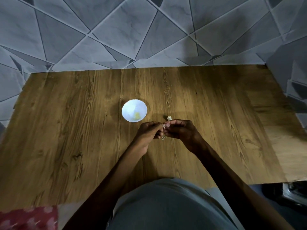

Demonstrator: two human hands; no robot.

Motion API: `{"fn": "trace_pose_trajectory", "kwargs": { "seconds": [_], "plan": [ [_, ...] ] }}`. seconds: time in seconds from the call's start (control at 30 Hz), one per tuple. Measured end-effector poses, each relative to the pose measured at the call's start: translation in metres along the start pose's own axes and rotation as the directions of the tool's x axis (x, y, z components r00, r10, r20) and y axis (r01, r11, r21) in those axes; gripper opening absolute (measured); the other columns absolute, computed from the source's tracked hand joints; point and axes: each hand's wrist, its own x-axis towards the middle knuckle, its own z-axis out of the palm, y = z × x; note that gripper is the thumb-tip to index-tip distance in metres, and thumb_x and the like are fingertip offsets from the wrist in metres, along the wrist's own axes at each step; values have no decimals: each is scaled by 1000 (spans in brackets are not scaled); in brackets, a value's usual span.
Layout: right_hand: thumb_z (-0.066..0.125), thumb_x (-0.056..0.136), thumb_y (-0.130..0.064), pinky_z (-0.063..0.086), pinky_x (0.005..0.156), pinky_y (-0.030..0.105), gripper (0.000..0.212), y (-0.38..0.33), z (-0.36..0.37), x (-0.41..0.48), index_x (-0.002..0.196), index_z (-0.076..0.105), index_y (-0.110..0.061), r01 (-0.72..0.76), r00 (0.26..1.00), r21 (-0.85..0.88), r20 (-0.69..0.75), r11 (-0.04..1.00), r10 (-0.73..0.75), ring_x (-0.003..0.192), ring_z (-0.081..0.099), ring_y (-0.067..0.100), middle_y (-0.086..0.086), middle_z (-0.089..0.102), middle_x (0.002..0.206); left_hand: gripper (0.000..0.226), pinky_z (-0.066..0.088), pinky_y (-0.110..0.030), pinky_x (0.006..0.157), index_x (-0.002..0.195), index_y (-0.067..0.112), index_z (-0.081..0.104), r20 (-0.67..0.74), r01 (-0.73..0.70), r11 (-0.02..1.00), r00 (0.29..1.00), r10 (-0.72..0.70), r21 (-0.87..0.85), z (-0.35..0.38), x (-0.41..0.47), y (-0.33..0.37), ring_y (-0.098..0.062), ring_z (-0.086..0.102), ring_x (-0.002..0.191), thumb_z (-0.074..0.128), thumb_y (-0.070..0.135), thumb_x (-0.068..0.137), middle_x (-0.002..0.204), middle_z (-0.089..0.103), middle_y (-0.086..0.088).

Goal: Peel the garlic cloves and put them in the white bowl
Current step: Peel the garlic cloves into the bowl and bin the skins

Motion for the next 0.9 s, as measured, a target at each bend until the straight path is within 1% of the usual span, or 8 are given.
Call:
{"fn": "trace_pose_trajectory", "kwargs": {
  "seconds": [0.23, 0.3, 0.43, 0.53, 0.6, 0.7, 0.8, 0.9],
  "plan": [
    [62, 91, -3, 59, 81, 31, 21, -1, -1, 0, 109, 67, 6, -26, 999, 12, -27, 1000, 26, 89, 70, 25, 18, 72, 97, 14, 50, -20, 55, 81, 5, 70, 23, 29, 996, 999, -27, -84, 2, 0, 0, -15, 58, 60, 60, 4, 91, 68, 64, -8],
    [62, 91, -4, 58, 80, 31, 23, -1, -1, 0, 111, 66, 8, -36, 998, 37, -48, 999, 38, 89, 70, 26, 21, 70, 99, 14, 49, -21, 55, 80, 7, 70, 12, 21, 999, 1000, -20, -50, 1, 2, -4, -15, 58, 61, 61, 8, 91, 67, 64, -6],
    [63, 92, -6, 56, 77, 29, 21, 1, -1, 0, 110, 68, 3, -55, 996, 63, -68, 996, 60, 84, 68, 21, 13, 70, 91, 16, 47, -28, 58, 79, 14, 67, -55, -67, 957, 995, 86, 282, -5, 9, -15, -13, 60, 61, 58, 19, 91, 68, 67, -4],
    [62, 93, -6, 56, 75, 27, 19, 2, -1, -1, 109, 68, 3, -67, 994, 80, -75, 995, 73, 80, 67, 18, 10, 69, 87, 16, 47, -24, 61, 79, 16, 69, -34, -145, 827, 980, 195, 543, -6, 9, -18, -8, 63, 62, 60, 23, 90, 70, 69, 2],
    [62, 93, -5, 56, 74, 27, 18, 3, -1, -2, 107, 68, 3, -72, 993, 82, -83, 994, 78, 80, 67, 18, 10, 69, 88, 9, 44, -19, 61, 73, 21, 69, -31, -186, 765, 965, 260, 617, -6, 8, -19, -2, 62, 65, 69, 23, 83, 68, 67, 10],
    [62, 92, -4, 57, 74, 27, 15, 3, -2, -3, 104, 69, 3, -75, 992, 89, -92, 993, 83, 82, 67, 19, 12, 70, 89, 10, 43, -13, 59, 71, 26, 68, -45, -228, 765, 947, 318, 603, -4, 8, -20, 1, 62, 63, 75, 20, 76, 67, 67, 14],
    [62, 92, -4, 57, 75, 27, 19, 4, -5, -4, 107, 68, 6, -72, 991, 78, -108, 994, 80, 83, 68, 21, 15, 70, 93, 2, 54, -21, 62, 85, 17, 72, -15, -275, 841, 948, 318, 467, -1, 8, -18, -8, 68, 62, 70, 17, 85, 74, 71, 7],
    [62, 92, -3, 58, 74, 27, 21, 4, -5, -4, 108, 67, 8, -64, 989, 72, -127, 995, 73, 83, 69, 21, 17, 70, 95, 7, 58, -28, 66, 88, 16, 73, 16, -319, 864, 940, 340, 389, 1, 4, -13, -12, 70, 62, 66, 17, 89, 76, 73, 3]
  ]
}}
